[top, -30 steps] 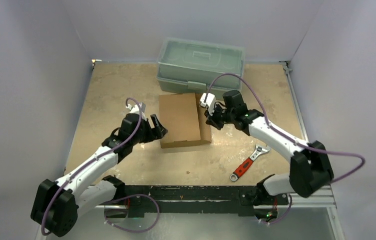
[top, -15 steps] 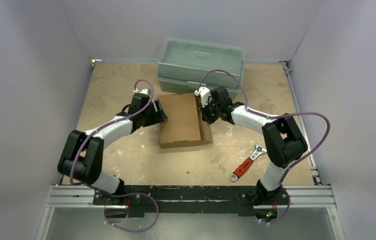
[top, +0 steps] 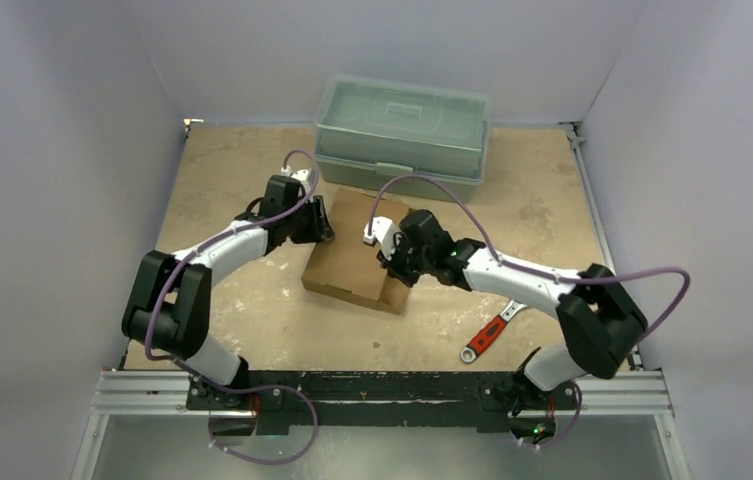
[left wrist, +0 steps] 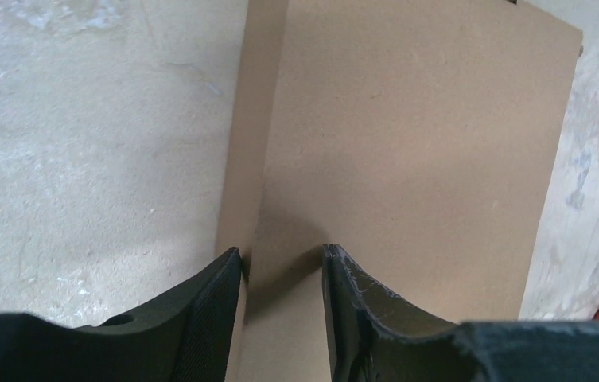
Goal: Fold the paper box
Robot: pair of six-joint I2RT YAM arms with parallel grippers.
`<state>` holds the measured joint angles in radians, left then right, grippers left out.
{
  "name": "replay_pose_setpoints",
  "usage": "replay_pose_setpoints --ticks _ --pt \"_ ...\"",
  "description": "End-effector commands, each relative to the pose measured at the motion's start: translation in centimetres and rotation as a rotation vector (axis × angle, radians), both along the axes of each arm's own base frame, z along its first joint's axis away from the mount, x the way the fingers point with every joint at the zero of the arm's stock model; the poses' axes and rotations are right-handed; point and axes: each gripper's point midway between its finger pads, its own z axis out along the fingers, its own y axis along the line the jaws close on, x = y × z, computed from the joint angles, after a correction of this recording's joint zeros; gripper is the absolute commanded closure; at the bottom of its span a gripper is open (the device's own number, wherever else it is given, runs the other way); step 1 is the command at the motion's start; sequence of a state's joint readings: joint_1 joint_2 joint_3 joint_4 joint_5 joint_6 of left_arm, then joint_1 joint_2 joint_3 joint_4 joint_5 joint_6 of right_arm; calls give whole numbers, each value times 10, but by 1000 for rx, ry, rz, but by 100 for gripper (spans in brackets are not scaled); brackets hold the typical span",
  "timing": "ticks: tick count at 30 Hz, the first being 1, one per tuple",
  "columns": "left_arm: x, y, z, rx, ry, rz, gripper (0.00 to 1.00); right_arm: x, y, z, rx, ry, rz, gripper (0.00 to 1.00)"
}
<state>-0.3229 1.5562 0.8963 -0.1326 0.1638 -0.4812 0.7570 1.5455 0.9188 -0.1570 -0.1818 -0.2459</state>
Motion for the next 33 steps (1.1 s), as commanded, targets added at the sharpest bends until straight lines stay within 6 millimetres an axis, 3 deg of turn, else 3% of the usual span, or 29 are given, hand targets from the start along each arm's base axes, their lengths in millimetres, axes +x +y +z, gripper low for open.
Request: replay_pose_setpoints --ticks 1,3,5,6,9,12,15,17,19,21,23,25,29,33 --pt "-9 -13 0 33 2 -207 61 -17 -11 32 9 -101 91 99" --pt "-14 -18 -1 28 -3 -284 64 -19 -23 54 32 -147 80 97" --pt "-18 -24 0 10 -20 -338 65 -15 -36 85 102 -190 90 89" --pt "-19 -28 2 4 -42 -366 65 -11 -42 100 144 -206 100 81" --pt "-21 -44 16 -3 -116 -434 64 12 -62 130 248 -232 51 44" --pt "-25 -65 33 14 -185 -506 62 31 -57 128 322 -134 31 27" --pt "-24 -78 68 72 -321 -521 60 55 -54 119 336 -40 4 25" --pt "-19 -66 111 86 -456 -408 58 72 -61 114 352 -17 -59 25" --pt "-23 -39 140 86 -538 -246 53 83 -69 109 364 2 -122 25" --pt "-37 -15 157 39 -573 -96 35 90 -76 100 373 17 -178 25" --pt "-58 0 155 -64 -538 23 12 94 -82 91 378 29 -228 25" --pt "-86 -3 138 -189 -453 32 9 97 -85 82 382 42 -266 27" --pt "-136 -17 96 -416 -201 48 32 103 -85 63 379 92 -313 33" --pt "-164 -22 65 -539 -65 75 62 109 -88 46 354 124 -347 36"
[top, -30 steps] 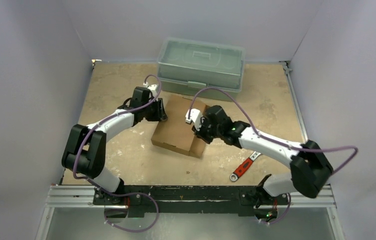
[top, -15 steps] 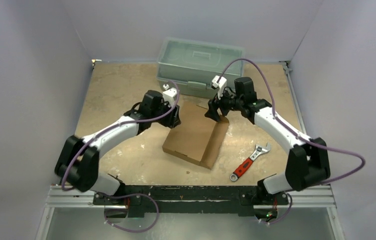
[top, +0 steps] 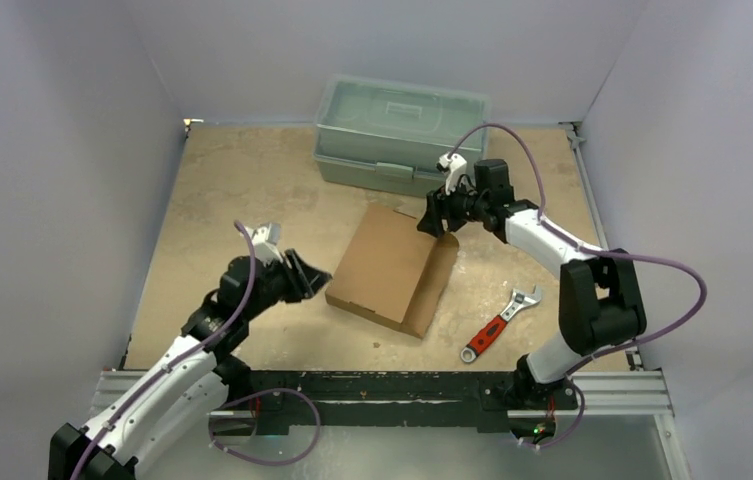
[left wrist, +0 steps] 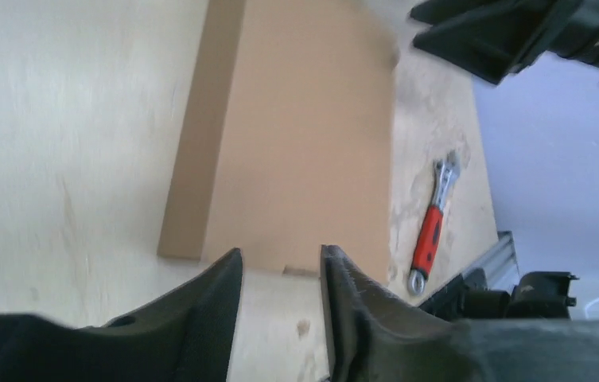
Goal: Fold the paper box
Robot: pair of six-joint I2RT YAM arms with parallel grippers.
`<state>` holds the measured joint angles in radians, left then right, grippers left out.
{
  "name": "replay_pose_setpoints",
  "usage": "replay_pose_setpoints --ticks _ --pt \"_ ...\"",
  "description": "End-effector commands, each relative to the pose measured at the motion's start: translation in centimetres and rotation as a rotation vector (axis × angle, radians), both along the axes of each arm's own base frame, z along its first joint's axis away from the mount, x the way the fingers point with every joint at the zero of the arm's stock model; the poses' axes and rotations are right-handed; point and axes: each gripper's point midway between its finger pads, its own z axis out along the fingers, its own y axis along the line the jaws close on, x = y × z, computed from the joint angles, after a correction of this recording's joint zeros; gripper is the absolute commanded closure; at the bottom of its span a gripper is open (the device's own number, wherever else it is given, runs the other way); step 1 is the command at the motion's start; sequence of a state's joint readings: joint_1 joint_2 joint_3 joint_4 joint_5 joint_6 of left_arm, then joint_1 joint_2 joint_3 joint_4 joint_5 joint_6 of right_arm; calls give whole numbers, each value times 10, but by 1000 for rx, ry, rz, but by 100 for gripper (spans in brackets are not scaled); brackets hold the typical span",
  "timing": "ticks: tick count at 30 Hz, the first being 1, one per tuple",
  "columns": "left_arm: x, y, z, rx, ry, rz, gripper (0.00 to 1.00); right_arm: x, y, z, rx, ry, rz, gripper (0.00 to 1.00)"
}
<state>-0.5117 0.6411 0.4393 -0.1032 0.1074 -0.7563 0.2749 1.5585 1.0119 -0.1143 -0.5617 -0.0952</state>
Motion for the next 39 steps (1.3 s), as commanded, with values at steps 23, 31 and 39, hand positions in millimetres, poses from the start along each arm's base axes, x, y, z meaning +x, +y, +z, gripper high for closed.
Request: replay_pose_setpoints --ticks 23,31,39 --pt "13 16 -106 141 360 192 87 -27 -3 -44 -25 161 56 59" --pt "51 37 -92 249 308 285 84 -59 -18 -44 -102 164 87 53" --pt "44 58 -38 295 195 305 62 -62 -39 42 -159 -246 88 23"
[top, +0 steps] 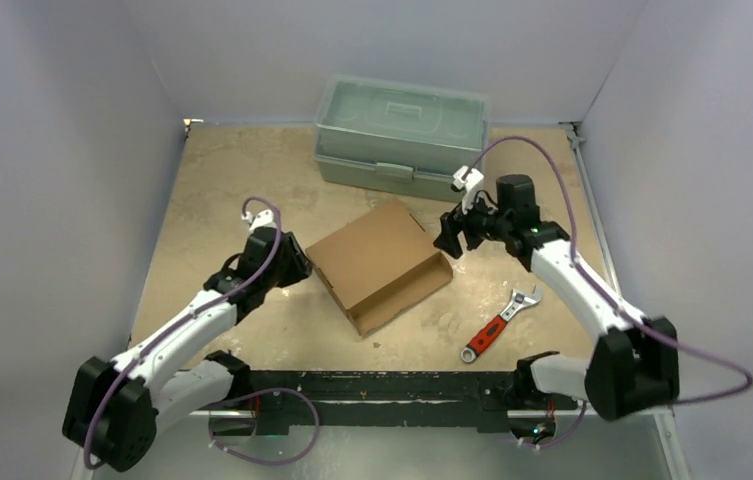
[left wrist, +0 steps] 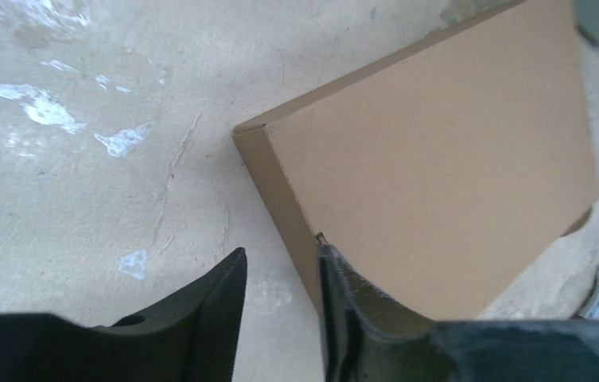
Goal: Fold the paper box
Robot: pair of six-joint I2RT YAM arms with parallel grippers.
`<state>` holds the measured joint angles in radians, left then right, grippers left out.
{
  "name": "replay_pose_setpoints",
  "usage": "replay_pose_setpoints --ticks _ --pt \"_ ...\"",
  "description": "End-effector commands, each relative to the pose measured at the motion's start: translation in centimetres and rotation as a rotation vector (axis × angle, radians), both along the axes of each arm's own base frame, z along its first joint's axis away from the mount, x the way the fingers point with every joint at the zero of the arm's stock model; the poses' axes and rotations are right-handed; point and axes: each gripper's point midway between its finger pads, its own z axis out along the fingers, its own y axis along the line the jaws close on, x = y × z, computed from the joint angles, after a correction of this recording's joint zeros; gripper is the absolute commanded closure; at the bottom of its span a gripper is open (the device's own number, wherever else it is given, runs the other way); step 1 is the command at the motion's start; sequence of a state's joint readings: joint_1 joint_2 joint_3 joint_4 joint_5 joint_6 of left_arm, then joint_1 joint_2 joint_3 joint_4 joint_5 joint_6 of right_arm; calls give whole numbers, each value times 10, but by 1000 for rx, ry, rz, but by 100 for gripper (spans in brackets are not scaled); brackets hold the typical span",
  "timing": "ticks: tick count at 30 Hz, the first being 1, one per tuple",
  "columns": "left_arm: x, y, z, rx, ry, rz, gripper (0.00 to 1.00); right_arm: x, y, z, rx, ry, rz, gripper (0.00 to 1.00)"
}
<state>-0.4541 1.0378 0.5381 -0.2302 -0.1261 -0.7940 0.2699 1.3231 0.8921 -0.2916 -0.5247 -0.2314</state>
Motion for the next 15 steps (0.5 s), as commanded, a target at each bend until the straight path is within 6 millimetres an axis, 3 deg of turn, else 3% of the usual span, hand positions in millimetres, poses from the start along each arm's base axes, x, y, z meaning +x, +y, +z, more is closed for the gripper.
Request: replay_pose_setpoints --ticks 1,3,6,9,15 --pt "6 14 68 49 -178 -19 56 -16 -13 31 -62 -209 74 19" --pt "8 6 99 47 -285 -104 41 -28 -21 20 -127 -233 126 13" --pt "17 -19 130 37 -410 -272 17 -36 -31 -4 -205 -171 157 16" --pt "33 -50 144 12 -428 -422 11 -35 -35 -24 -245 -61 151 30" --pt "76 -81 111 55 -340 -538 12 -38 -37 -57 -268 81 143 42"
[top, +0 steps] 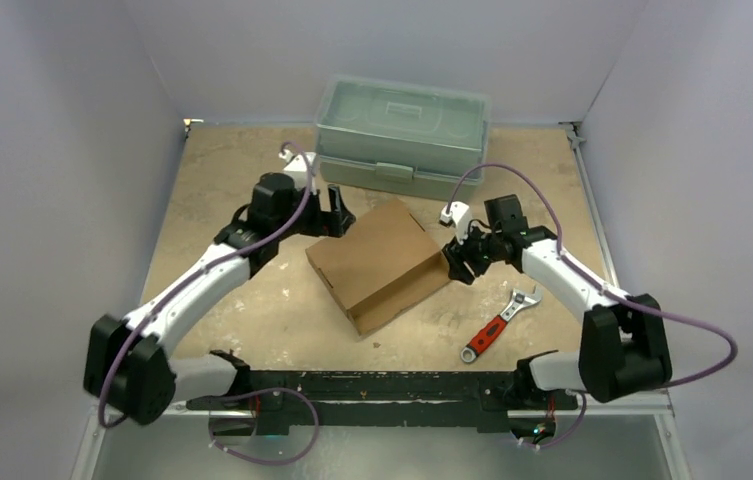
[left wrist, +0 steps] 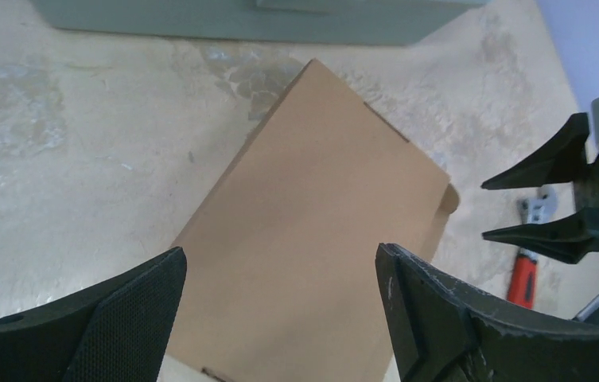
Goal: Fold the paper box
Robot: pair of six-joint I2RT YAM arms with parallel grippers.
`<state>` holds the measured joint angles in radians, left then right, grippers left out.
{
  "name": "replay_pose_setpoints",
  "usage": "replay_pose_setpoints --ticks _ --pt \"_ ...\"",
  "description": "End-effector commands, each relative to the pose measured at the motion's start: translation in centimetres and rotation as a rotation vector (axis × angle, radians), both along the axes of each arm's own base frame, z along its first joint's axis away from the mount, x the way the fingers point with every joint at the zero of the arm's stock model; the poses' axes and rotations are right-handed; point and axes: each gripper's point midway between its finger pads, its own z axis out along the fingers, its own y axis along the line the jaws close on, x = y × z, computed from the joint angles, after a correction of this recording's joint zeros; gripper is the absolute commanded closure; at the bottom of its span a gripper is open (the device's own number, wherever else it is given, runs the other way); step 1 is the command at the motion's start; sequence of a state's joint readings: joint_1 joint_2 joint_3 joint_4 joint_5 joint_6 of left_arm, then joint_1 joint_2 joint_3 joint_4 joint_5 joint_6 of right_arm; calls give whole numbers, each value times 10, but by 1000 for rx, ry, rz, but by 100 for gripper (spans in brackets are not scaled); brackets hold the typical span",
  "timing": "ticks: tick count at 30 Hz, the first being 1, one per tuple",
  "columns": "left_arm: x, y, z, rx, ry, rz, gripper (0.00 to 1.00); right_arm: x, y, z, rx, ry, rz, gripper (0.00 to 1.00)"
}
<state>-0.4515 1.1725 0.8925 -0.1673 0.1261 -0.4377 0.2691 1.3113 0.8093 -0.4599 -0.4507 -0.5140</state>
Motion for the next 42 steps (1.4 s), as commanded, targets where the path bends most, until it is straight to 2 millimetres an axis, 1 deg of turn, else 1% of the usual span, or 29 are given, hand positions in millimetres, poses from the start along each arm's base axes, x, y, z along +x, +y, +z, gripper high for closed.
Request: replay_pose_setpoints --ticks 1,2,5,8,14,16,18,23,26,29,33,37,42 --pt "27 -21 -15 61 -29 -128 12 -1 -1 -7 -19 55 -1 43" --pt "34 -22 -21 75 -31 -128 12 -1 1 -9 -12 66 -4 43" --pt "51 -26 -40 121 -28 -141 12 10 5 -8 14 60 -40 46" --pt "65 -26 -56 140 -41 -153 12 17 8 -12 25 70 -58 52" --pt "82 -21 -73 124 -38 -171 12 25 10 -21 17 92 -79 67" --pt "86 -22 -80 113 -20 -186 12 26 8 -24 4 97 -93 74" --pt "89 -26 -89 98 10 -216 13 27 8 -25 3 100 -97 79" --pt "87 -41 -108 52 75 -306 14 29 10 -25 -1 87 -97 87" --pt "84 -46 -116 35 104 -334 16 30 13 -23 -3 73 -94 93" --pt "78 -52 -125 14 145 -375 23 33 14 -21 -9 49 -99 99" --pt "71 -60 -137 -12 209 -427 34 35 16 -17 -9 30 -106 100" --pt "66 -65 -142 -16 232 -460 44 39 16 -12 -4 5 -122 100" --pt "54 -70 -152 31 265 -504 49 46 15 -4 -7 -31 -140 100"
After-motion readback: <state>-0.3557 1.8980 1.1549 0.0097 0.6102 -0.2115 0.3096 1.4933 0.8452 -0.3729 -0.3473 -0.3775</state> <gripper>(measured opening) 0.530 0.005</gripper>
